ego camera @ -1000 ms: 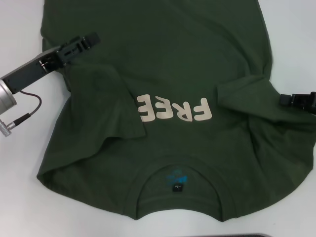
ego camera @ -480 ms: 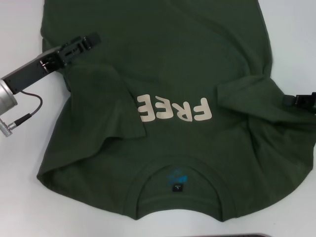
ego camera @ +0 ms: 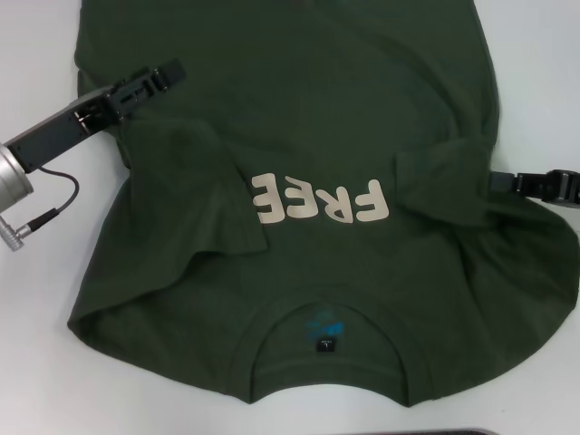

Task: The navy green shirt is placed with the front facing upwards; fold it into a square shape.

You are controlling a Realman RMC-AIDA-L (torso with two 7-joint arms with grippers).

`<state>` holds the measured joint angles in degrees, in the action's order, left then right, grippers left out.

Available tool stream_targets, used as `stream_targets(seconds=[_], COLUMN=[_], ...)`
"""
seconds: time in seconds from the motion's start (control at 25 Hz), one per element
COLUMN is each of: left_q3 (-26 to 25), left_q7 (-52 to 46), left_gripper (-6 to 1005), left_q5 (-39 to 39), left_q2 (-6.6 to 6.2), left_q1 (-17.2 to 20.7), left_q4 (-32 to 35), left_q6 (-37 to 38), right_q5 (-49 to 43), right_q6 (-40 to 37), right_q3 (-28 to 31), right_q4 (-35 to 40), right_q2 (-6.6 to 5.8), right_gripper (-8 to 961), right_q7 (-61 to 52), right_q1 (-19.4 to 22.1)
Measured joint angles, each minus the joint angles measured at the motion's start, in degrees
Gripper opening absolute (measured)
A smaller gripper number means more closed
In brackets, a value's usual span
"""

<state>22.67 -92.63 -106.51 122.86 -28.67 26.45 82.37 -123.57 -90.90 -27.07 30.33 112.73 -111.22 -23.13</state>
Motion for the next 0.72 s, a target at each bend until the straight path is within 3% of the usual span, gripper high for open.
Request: stream_targets(seconds=[0.44, 0.72], left_q3=[0.01, 0.00], left_q7=[-0.02, -0.06], left_gripper=[846, 846], left_q5=[0.00, 0.00], left_q2=[-0.07, -0.09], left_q1=[-0.49, -0.54], left_q4=[0.00, 0.00], left_q6=[-0.03, -0.03], right_q5=[-0.31, -0.44], right_q6=[-4.04, -4.45], right_q3=[-0.75, -6.29], right_q4=[0.00, 0.00], right_q2=[0.47, 0.78], right_gripper=[9, 11], right_q7=[0.81, 0.25], right_q1=[-2.47, -4.29])
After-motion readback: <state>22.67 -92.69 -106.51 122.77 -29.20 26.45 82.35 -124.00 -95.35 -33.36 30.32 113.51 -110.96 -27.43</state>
